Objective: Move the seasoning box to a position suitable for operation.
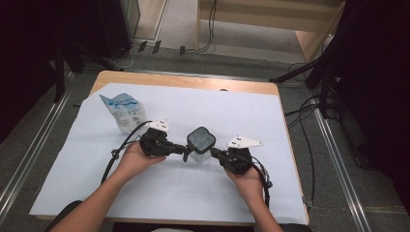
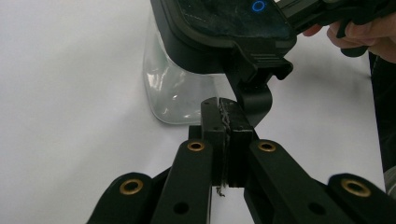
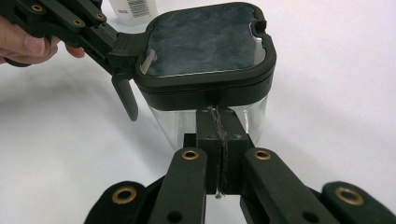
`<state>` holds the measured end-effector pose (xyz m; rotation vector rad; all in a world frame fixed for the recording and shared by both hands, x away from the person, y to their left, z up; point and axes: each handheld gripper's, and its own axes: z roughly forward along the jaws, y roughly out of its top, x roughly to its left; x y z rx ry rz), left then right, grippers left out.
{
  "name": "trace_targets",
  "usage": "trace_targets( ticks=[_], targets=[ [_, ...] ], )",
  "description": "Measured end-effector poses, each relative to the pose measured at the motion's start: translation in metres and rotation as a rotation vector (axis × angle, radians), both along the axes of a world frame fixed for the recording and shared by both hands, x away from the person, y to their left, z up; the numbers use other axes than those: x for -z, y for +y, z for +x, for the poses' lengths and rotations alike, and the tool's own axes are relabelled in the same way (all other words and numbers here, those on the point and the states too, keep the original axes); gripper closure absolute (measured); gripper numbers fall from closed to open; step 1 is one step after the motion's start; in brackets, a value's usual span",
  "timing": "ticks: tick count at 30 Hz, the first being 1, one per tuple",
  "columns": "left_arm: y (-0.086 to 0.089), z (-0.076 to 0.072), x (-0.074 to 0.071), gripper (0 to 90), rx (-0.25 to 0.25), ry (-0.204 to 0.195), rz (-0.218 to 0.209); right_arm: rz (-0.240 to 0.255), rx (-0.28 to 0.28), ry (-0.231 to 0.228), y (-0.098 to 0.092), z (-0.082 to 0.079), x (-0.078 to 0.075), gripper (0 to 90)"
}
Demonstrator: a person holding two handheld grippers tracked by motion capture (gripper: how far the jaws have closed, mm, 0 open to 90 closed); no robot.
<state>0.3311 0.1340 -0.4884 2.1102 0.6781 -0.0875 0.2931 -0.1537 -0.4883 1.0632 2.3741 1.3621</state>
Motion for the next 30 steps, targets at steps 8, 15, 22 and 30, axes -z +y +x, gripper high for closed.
trace_targets(
  ticks=[8,15,22,30],
  targets=[
    [-0.003,-0.002,0.0,90.0,-0.002,0.0,0.004,-0.001,-0.002,0.011,0.0,0.004,0.003,90.0],
    [-0.005,-0.006,0.0,90.0,-0.006,0.001,0.005,0.011,0.0,0.019,0.0,0.011,0.004,90.0],
    [-0.007,-0.011,0.0,90.0,-0.013,-0.001,-0.005,0.03,0.005,0.025,0.001,0.018,0.005,90.0],
    [-0.012,-0.017,0.0,90.0,-0.028,-0.014,-0.017,0.024,0.016,0.027,0.007,0.027,0.004,90.0]
  ],
)
